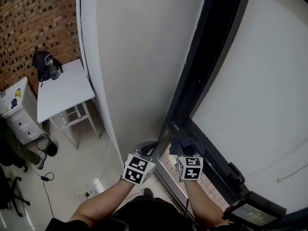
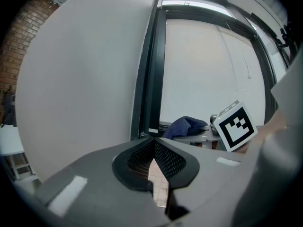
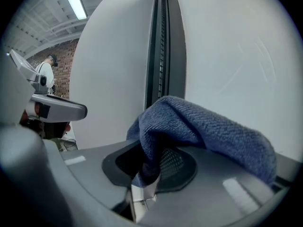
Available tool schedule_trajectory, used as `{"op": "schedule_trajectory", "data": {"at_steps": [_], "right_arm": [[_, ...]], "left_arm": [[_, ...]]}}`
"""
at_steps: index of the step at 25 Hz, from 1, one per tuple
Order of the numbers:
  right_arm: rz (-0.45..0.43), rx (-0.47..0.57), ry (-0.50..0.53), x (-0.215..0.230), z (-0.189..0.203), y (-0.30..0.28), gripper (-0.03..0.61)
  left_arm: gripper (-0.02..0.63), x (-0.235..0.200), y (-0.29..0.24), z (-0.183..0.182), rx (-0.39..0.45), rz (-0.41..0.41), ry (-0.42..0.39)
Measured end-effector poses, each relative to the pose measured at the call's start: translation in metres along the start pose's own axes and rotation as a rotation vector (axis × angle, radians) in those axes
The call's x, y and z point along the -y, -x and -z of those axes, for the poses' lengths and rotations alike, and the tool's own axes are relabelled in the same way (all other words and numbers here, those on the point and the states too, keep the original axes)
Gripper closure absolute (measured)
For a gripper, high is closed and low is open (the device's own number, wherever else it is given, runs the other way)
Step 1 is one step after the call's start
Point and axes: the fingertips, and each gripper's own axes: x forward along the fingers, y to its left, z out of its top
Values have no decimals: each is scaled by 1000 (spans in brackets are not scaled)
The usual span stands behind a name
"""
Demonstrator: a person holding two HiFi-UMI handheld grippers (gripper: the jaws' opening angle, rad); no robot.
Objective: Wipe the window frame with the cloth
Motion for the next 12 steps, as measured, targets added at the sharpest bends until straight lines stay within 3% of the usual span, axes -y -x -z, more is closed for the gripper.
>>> {"op": "schedule_trajectory", "data": {"at_steps": [12], "right_arm": [[-55, -3, -1, -20, -15, -44, 508]], "left_arm": [[620, -23, 9, 0, 1, -62, 10]]}}
